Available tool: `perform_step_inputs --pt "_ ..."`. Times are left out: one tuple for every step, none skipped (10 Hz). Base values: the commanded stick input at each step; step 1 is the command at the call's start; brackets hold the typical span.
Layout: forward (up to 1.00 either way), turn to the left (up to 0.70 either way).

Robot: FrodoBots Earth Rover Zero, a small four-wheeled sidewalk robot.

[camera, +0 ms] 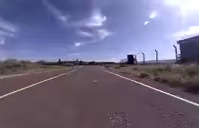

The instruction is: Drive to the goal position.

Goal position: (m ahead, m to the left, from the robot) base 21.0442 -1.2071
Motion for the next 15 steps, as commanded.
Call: perform_step_inputs --pt "1.00 0.00" --pt "1.00 0.00" --pt "1.00 0.00" --pt "1.00 0.00" --pt "1.00 0.00" --pt "1.00 0.00" --pt "1.00 0.00" --pt "1.00 0.00" --pt "1.00 0.00" --pt "1.00 0.00" --pt "1.00 0.00" --pt "1.00 0.00" --pt "1.00 0.00" --pt "1.00 0.00" --pt "1.00 0.00"
